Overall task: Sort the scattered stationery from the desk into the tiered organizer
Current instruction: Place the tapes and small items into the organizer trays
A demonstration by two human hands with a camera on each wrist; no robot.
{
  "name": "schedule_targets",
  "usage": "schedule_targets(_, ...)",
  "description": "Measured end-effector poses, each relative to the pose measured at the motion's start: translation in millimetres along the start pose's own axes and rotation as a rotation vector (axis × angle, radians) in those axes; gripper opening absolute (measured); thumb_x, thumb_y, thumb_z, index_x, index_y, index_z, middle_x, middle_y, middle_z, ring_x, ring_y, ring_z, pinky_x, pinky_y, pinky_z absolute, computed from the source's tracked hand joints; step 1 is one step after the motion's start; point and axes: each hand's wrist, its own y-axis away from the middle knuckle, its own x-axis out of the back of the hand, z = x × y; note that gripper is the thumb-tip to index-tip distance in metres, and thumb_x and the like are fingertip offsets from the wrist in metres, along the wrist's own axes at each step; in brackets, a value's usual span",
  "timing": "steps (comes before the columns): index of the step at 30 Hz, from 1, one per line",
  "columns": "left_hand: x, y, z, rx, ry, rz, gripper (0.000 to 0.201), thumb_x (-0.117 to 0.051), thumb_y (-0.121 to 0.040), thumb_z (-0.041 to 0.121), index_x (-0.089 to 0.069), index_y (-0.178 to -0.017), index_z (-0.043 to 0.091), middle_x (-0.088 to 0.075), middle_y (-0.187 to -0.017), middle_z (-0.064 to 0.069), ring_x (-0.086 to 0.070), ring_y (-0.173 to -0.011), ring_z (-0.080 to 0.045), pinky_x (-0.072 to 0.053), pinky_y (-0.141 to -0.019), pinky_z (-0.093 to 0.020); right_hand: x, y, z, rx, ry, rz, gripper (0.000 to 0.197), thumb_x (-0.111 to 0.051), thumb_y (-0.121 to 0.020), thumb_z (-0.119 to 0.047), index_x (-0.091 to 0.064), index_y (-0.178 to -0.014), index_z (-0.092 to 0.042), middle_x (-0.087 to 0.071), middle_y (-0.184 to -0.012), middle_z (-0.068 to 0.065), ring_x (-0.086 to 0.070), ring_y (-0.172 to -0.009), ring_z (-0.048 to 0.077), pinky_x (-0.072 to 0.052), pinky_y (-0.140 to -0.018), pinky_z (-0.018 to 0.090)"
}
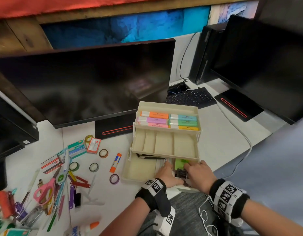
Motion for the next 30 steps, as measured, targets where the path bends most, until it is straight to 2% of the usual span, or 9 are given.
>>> schedule_targets(3, 5, -2, -1, 0.019, 0.02, -0.025, 0.063, -0.072, -0.077, 0.02, -0.039, -0.129, 0.011, -0.057, -0.123, -0.011, -0.056, -0.112, -0.026, -0.049, -0.091, -0.032, 1, 0, -8, -0.003, 0.041, 0.055, 0.03, -0.062, -0.083, -0.022, -0.055, -0.111, -0.013, -0.059, -0.107, 0.006, -0.06, -0.098, 0.024, -0.043, -0.084, 0.029)
schedule_targets(6, 5, -3, 0, 0.021, 0.031, -0.01, 0.057, -0.07, -0.078, 0.011, -0.042, -0.128, 0.011, -0.061, -0.116, -0.009, -0.058, -0.11, -0.024, -0.05, -0.09, -0.032, -3, 3, -6, -0.004, 0.006, 0.021, 0.049, -0.091, -0.033, -0.032, -0.06, -0.069, -0.021, -0.056, -0.067, -0.006, -0.058, -0.053, 0.01, -0.042, -0.044, 0.018)
schedule_targets(8, 5, -2, 0, 0.006, 0.054, 0.002, 0.051, -0.067, -0.08, 0.014, -0.045, -0.125, 0.011, -0.062, -0.106, -0.004, -0.06, -0.107, -0.023, -0.05, -0.09, -0.03, -16, -3, 0, -0.01, -0.039, 0.043, 0.053, -0.092, -0.023, -0.032, -0.058, -0.062, -0.022, -0.053, -0.063, -0.007, -0.055, -0.05, 0.009, -0.04, -0.039, 0.017)
schedule_targets(10, 7, -2, 1, -0.019, 0.058, 0.031, 0.04, -0.062, -0.085, 0.02, -0.05, -0.122, 0.011, -0.062, -0.105, -0.004, -0.06, -0.105, -0.021, -0.047, -0.088, -0.027, -9, 2, -6, 0.037, 0.017, 0.105, 0.046, -0.092, -0.034, -0.027, -0.061, -0.067, -0.018, -0.055, -0.071, -0.004, -0.058, -0.06, 0.012, -0.044, -0.045, 0.019)
schedule_targets(11, 9, -2, 1, -0.028, 0.053, 0.05, 0.036, -0.06, -0.088, 0.023, -0.052, -0.121, 0.01, -0.063, -0.11, -0.006, -0.059, -0.105, -0.021, -0.045, -0.087, -0.025, -6, 4, -7, 0.041, -0.002, 0.086, 0.037, -0.087, -0.052, -0.023, -0.063, -0.079, -0.015, -0.057, -0.083, -0.001, -0.06, -0.073, 0.015, -0.048, -0.056, 0.021)
schedule_targets(13, 11, -3, 0, -0.028, 0.053, 0.08, 0.031, -0.056, -0.091, 0.025, -0.057, -0.118, 0.01, -0.063, -0.12, -0.008, -0.057, -0.109, -0.021, -0.043, -0.091, -0.025, -4, 5, -9, 0.003, -0.038, 0.079, 0.023, -0.061, -0.084, -0.012, -0.057, -0.106, -0.011, -0.051, -0.109, 0.004, -0.053, -0.102, 0.021, -0.047, -0.079, 0.027)
schedule_targets(14, 11, -4, 0, -0.025, 0.057, 0.085, 0.029, -0.055, -0.092, 0.024, -0.058, -0.118, 0.01, -0.062, -0.122, -0.008, -0.057, -0.112, -0.022, -0.044, -0.094, -0.026, -4, 6, -9, 0.002, -0.044, 0.071, 0.024, -0.052, -0.089, -0.009, -0.054, -0.113, -0.011, -0.047, -0.115, 0.005, -0.05, -0.107, 0.022, -0.046, -0.084, 0.029)
schedule_targets(25, 17, 9, 6, -0.048, 0.02, 0.115, 0.028, -0.055, -0.09, 0.026, -0.062, -0.115, 0.015, -0.063, -0.121, -0.006, -0.059, -0.112, -0.024, -0.047, -0.097, -0.032, -1, 0, -16, -0.072, -0.032, 0.004, 0.034, -0.049, -0.091, -0.004, -0.046, -0.123, -0.013, -0.053, -0.122, 0.007, -0.051, -0.115, 0.025, -0.047, -0.086, 0.032)
schedule_targets(30, 51, 51, -10, -0.239, 0.068, 0.233, 0.023, -0.052, -0.093, 0.024, -0.063, -0.111, 0.015, -0.067, -0.11, -0.003, -0.061, -0.093, -0.016, -0.048, -0.085, -0.026, 18, 2, -32, -0.018, 0.024, 0.119, 0.038, -0.046, -0.09, -0.006, -0.046, -0.126, -0.016, -0.05, -0.129, 0.002, -0.051, -0.118, 0.023, -0.048, -0.087, 0.032)
